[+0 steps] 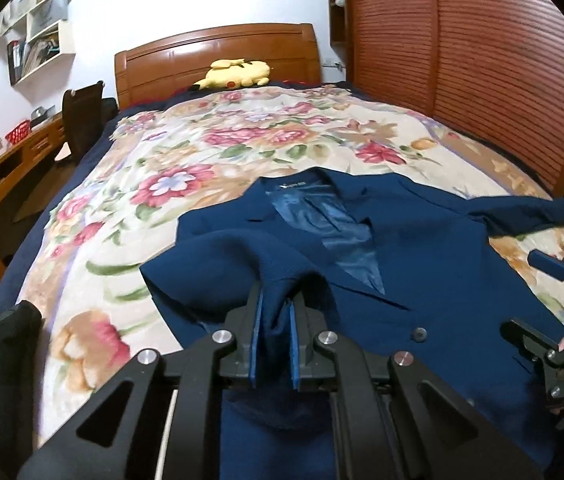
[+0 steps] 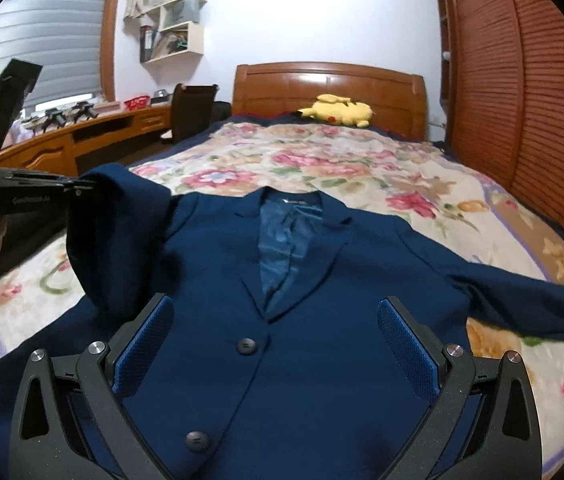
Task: Fold large clothes
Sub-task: 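Fold the held side panel toward the jacket center with the left gripper, release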
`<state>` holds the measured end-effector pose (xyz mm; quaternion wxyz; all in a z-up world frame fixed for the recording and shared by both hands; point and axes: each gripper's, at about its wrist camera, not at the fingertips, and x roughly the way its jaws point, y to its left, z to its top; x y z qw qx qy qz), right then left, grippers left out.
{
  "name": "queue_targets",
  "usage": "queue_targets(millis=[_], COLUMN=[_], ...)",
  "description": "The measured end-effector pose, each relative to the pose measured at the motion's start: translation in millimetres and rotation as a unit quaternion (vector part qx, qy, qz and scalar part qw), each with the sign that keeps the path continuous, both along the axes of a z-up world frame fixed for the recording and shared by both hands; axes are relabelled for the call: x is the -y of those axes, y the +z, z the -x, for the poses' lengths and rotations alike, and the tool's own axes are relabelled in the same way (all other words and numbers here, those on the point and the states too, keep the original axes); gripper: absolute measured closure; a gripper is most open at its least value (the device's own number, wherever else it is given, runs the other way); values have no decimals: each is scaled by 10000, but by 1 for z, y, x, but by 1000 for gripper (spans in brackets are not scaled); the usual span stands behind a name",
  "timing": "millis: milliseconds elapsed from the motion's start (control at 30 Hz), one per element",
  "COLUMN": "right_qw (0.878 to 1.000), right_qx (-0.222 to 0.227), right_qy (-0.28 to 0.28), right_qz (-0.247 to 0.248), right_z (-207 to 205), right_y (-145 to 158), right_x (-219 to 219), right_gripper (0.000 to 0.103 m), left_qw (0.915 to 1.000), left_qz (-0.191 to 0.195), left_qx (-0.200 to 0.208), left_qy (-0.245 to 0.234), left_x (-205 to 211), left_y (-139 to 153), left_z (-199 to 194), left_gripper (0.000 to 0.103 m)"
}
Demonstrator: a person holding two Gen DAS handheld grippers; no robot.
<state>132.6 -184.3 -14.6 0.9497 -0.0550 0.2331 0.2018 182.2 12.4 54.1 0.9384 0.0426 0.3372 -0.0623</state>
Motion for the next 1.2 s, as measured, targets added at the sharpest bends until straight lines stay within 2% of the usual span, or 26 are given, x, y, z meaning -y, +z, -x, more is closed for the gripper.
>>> queue_targets(millis=[100, 167, 367, 633, 933, 1200], right_qw=[10000, 10000, 10000, 9996, 9989, 9975], right_qx=[-13, -21, -58, -172, -174, -167], right_qy=[-23, -23, 55, 233, 429, 666], right_qz=[13, 29, 17, -16, 36, 149], right_z=[0, 0, -1, -3, -3, 0], right_y=[-1, -2, -2, -4, -5, -7], right_x=[3, 3, -4, -22, -48, -72], right_gripper=[0, 0, 0, 0, 2, 5], left_qw=[9999, 9999, 9994, 9973, 9957, 9951], left_qz=[-2, 31, 183, 522, 606, 692], left_qx=[8, 55, 262, 455, 491, 478], left_qy=[-112, -141, -129, 233, 492, 525], left_x=[7, 9, 2, -32, -63, -82], left_y=[-3, -3, -6, -25, -48, -59], left_z=[7, 16, 47, 86, 114, 130], left_gripper=[81, 68, 48, 47, 47, 47])
